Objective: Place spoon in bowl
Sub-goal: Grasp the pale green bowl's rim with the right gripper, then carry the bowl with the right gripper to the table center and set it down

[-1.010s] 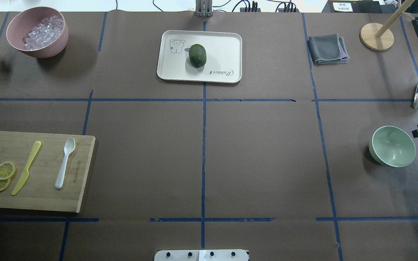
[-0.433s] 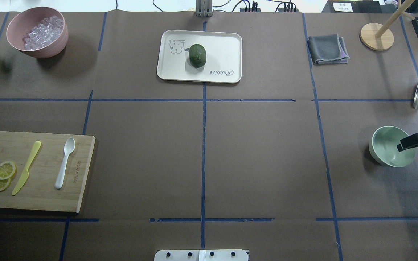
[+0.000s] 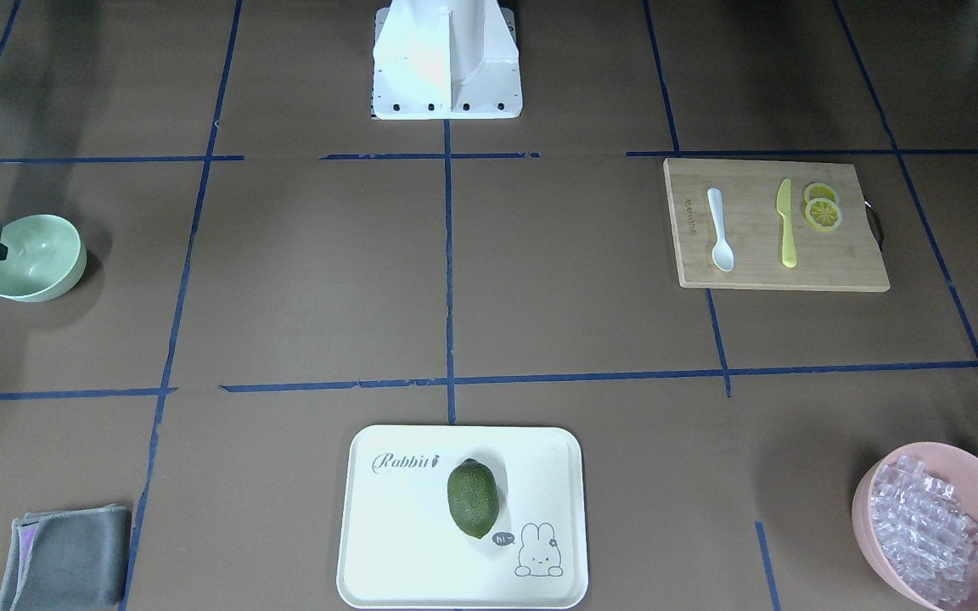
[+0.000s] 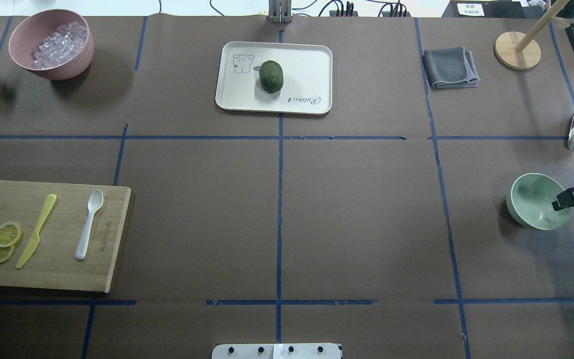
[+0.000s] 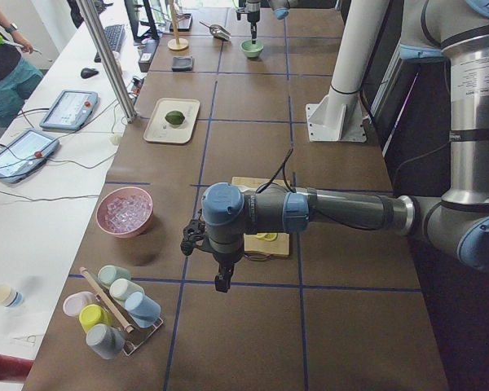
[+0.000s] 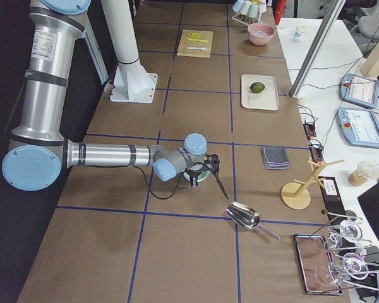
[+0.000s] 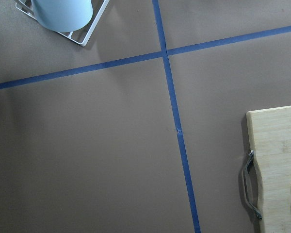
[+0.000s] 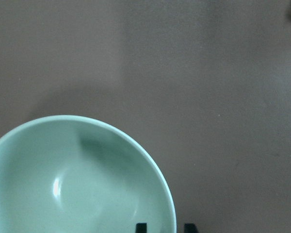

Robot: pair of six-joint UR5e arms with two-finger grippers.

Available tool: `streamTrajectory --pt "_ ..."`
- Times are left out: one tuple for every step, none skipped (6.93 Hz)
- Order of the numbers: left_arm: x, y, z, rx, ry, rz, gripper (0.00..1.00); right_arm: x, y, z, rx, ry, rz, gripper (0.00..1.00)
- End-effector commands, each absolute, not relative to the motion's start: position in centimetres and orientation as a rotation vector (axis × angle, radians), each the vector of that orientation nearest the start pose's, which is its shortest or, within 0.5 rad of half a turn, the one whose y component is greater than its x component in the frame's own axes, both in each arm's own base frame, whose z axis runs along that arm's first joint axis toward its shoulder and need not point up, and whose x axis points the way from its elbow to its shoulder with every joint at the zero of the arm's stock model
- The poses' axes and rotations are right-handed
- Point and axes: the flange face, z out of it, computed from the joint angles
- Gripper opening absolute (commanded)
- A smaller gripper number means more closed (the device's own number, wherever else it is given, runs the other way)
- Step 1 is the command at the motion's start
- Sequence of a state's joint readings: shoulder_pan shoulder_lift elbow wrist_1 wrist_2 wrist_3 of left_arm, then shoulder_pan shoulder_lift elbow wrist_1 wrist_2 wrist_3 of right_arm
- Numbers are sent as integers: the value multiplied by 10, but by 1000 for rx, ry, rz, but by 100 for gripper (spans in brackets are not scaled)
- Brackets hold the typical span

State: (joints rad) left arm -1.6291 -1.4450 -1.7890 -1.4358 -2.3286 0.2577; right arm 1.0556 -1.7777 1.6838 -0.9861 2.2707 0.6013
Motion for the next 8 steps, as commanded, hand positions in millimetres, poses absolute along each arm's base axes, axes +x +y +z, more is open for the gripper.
streamTrajectory --pt "-90 -428 625 76 756 172 100 -148 -410 619 53 -849 -80 0" --pt "-90 -428 625 78 757 173 100 -152 -414 591 52 -879 -9 0" --pt "-90 -429 624 81 757 174 100 -168 -422 550 33 -919 74 0" --pt "-90 -429 624 81 757 174 100 -205 -434 507 2 -947 100 0" --pt "-90 -429 624 81 757 174 100 -249 -446 465 -31 -973 136 0" --pt "-89 -428 625 76 758 174 100 -295 -448 429 -48 -985 179 0" --pt "-89 -428 625 75 759 173 100 -340 -448 387 -63 -994 179 0" --pt "-89 -430 624 82 758 176 100 -388 -444 335 -83 -989 192 0"
